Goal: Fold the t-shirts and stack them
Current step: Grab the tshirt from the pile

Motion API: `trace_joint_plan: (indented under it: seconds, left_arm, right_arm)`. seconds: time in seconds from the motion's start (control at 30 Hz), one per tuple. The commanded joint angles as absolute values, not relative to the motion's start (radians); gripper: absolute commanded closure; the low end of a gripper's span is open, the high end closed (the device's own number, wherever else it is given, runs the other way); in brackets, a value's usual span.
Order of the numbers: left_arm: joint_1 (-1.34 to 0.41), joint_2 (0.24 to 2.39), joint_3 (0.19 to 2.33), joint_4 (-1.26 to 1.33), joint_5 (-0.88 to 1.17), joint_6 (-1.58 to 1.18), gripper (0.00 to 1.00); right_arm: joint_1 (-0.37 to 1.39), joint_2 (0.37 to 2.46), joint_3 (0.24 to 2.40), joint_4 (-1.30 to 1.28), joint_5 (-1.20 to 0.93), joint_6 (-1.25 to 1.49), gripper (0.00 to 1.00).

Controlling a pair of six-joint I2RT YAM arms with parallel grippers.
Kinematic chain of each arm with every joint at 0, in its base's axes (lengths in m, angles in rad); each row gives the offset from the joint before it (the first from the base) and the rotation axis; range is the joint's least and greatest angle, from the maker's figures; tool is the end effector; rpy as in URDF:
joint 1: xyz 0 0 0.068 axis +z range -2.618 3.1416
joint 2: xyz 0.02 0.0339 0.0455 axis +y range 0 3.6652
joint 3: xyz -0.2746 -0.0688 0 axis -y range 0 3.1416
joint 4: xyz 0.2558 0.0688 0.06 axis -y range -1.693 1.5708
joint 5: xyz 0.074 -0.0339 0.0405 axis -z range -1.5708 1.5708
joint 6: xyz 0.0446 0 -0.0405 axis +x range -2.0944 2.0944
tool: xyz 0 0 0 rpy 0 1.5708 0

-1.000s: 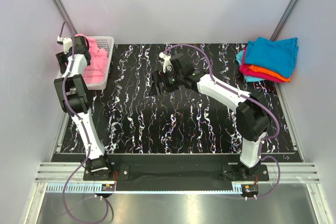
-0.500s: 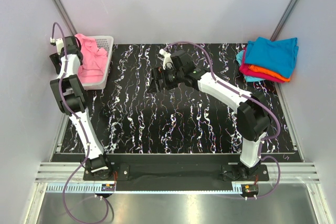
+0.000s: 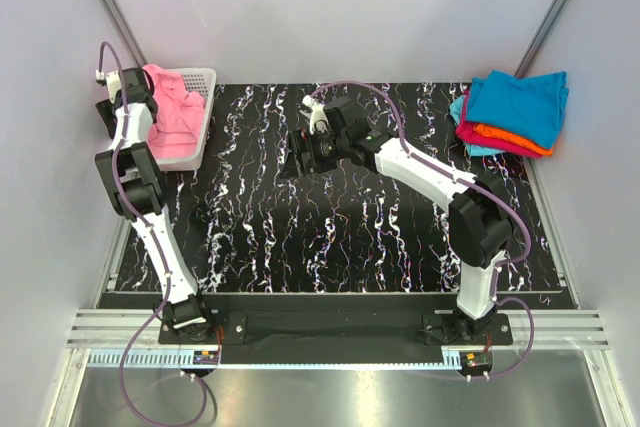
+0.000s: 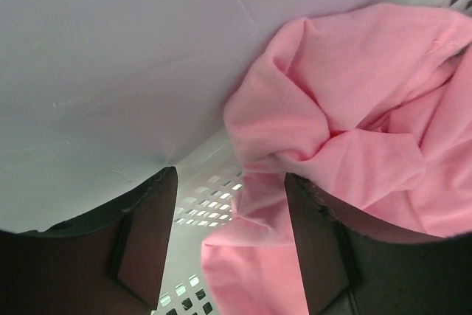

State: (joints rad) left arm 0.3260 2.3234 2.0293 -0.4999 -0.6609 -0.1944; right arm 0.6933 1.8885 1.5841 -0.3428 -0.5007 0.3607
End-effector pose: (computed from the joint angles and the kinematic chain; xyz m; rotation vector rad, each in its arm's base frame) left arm 0.5089 0.2009 0.2193 -0.8963 2.1220 0.8422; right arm 0.3386 0.3092 0.2867 -0.6832 2.2657 1.1064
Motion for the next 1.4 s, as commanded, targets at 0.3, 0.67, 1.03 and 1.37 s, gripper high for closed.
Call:
trace_joint_plan:
  seconds: [0.3, 0.67, 1.03, 1.37]
  left_arm:
    - [0.287, 2.304, 2.02, -0.543, -0.466, -0.252, 0.35]
    - [0.288, 2.322, 2.054, -0.574, -0.463, -0.258, 1.0]
    - [0.131, 2.134, 2.042, -0.575, -0.538, -0.21, 1.0]
    - [-0.228, 1.811, 2.135, -0.604, -0.582, -0.164, 1.0]
  right_arm:
    - [0.687, 1.894, 1.623, -0.313, -0.534, 0.376, 0.05]
    - [0.687, 1.901, 1.626, -0.313, -0.534, 0.374, 0.05]
    - [0.681, 1.824, 1.58, -0.351, -0.346, 0.391, 0.05]
    - [0.592, 1.55, 1.362, -0.382, -0.008, 0.541, 0.05]
